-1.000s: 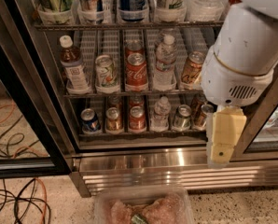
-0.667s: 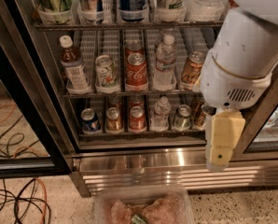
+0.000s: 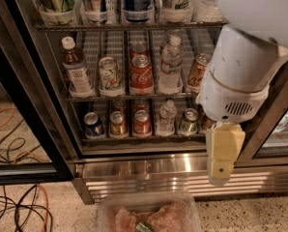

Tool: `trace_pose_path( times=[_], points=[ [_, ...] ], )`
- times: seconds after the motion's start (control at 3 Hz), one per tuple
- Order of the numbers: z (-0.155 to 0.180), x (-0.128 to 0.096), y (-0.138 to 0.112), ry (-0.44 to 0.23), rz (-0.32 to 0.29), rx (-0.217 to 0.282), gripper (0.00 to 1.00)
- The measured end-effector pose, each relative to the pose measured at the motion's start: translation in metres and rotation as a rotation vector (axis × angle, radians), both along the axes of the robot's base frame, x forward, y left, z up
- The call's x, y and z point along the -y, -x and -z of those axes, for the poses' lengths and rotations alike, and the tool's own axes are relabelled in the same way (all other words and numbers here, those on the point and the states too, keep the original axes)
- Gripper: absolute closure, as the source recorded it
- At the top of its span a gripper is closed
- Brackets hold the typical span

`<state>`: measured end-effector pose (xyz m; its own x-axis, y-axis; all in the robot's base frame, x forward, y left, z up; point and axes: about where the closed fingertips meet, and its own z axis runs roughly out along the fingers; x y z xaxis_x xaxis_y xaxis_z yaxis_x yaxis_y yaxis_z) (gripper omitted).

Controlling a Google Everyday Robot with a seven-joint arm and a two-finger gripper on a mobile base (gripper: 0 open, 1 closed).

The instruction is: Pick orange can from middle shelf of fridge

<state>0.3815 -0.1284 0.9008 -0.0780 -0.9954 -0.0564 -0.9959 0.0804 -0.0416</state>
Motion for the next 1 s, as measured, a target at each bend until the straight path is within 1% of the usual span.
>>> trace_pose_path(
  times=[0.33, 1.0],
  points=[
    [0.011, -0.004, 0.004, 0.013, -0.003, -0.022, 0.0],
    [0.039, -0.014, 0.0, 0.044, -0.006, -0.058, 0.0]
  ],
)
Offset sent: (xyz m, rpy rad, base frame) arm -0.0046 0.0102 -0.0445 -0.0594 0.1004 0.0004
